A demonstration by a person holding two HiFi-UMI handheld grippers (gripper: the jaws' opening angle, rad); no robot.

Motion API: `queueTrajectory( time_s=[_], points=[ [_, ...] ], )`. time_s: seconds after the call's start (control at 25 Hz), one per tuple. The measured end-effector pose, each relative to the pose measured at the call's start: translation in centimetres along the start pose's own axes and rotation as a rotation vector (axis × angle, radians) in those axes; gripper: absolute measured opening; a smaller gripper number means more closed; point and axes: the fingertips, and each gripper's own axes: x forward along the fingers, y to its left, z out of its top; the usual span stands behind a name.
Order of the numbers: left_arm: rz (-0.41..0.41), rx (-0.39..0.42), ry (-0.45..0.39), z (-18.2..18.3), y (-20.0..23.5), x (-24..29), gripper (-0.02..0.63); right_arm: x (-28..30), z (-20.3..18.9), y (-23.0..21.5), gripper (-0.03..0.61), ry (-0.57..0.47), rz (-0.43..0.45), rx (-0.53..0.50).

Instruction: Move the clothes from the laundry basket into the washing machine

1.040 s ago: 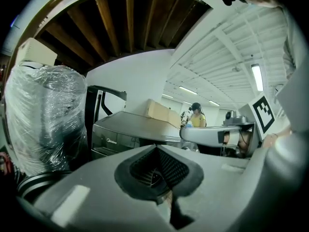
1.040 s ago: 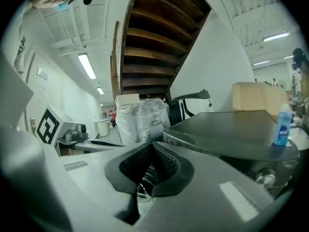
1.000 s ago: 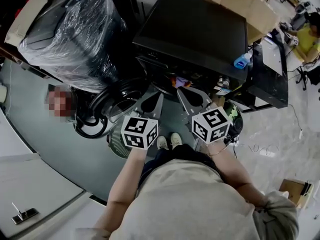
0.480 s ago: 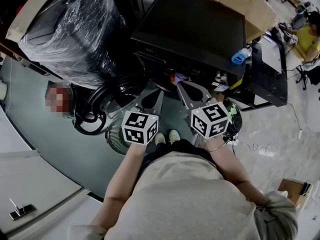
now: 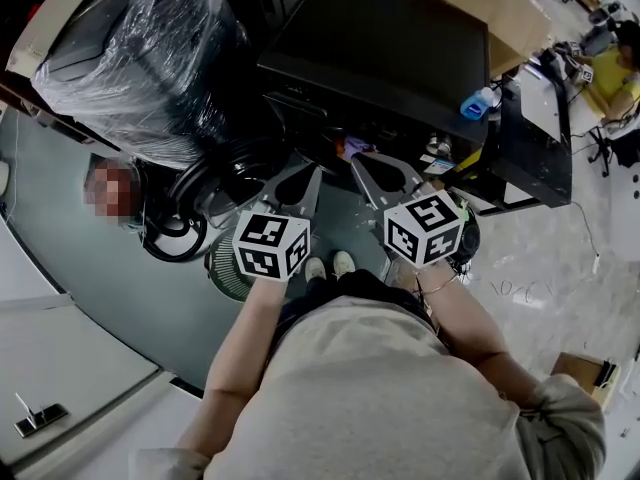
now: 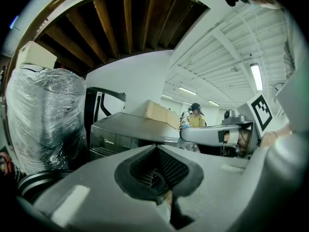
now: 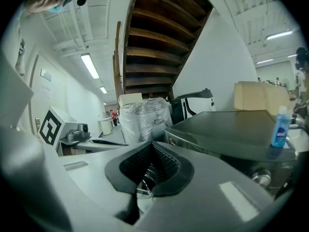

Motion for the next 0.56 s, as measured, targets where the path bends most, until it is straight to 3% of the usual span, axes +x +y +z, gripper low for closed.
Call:
queueTrajectory(
  time_s=[0.56],
  points=[
    [-0.006,-0.031,-0.026,0.96,0.05,0.33,0.005,0.74,-0.34,0.21,0.028,0.017,0.043,0.059]
  ],
)
